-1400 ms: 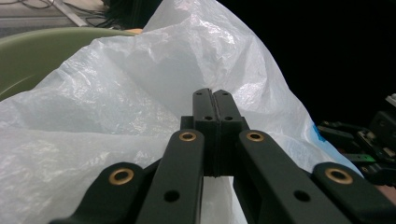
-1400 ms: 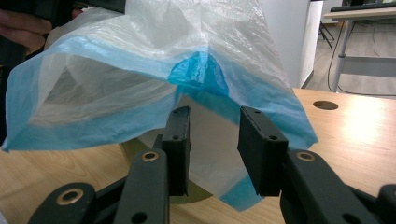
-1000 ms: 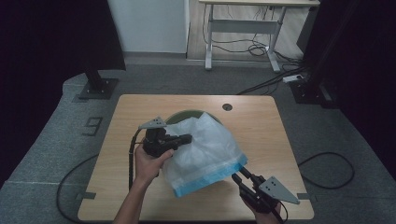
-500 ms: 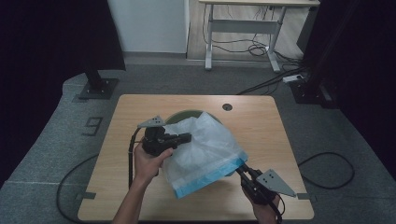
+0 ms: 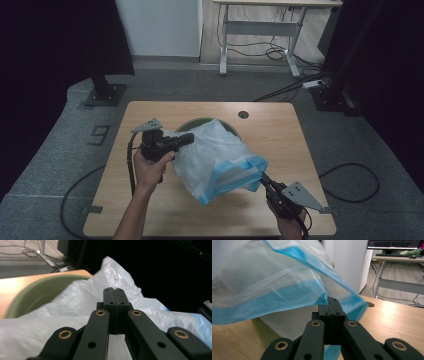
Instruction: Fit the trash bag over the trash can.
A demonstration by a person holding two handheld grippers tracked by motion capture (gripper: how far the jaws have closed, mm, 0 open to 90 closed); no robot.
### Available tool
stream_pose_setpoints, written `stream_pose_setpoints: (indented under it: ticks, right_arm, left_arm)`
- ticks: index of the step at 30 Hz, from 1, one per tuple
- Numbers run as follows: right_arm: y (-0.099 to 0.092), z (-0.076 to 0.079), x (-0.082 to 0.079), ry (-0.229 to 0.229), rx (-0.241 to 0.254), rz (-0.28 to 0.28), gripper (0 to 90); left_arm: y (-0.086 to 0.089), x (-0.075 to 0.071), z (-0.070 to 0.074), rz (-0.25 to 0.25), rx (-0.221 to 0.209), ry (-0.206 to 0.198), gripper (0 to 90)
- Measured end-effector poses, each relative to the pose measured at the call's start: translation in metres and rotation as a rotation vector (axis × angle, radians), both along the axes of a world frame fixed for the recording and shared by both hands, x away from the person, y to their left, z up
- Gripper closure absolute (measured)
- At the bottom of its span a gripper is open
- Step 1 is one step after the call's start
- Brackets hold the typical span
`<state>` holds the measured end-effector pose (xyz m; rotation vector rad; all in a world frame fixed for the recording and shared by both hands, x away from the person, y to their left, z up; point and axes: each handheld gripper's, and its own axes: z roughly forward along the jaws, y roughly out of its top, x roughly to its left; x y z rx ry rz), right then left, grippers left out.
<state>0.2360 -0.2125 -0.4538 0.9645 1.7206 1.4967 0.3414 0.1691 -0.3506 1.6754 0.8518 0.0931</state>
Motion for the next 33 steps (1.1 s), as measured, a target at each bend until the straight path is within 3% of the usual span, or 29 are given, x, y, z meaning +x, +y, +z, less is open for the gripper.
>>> stream_pose_setpoints:
  ticks: [4,7,11,22,27,33]
  right_arm:
    - [-0.004,0.002,0.004,0.005,-0.013,-0.007,89.0]
    - [-0.008,0.003,0.008,0.012,-0.013,-0.017,89.0]
    - [-0.013,0.006,0.012,0.012,-0.029,-0.033,89.0]
    - [-0.025,0.028,0.020,-0.023,-0.019,-0.066,89.0]
    - [-0.027,0.032,0.022,-0.029,-0.009,-0.065,89.0]
    - [-0.028,0.023,0.016,-0.007,0.024,-0.025,89.0]
  left_arm:
    - [0.015,-0.002,0.000,0.030,-0.017,-0.006,90.0]
    - [0.024,-0.004,-0.004,0.057,0.009,-0.011,90.0]
    - [0.037,-0.008,-0.012,0.078,0.007,-0.008,90.0]
    - [0.060,-0.017,-0.028,0.091,-0.036,-0.001,90.0]
    - [0.060,-0.019,-0.030,0.095,-0.011,0.001,90.0]
    - [0.063,-0.026,-0.033,0.088,0.025,0.000,90.0]
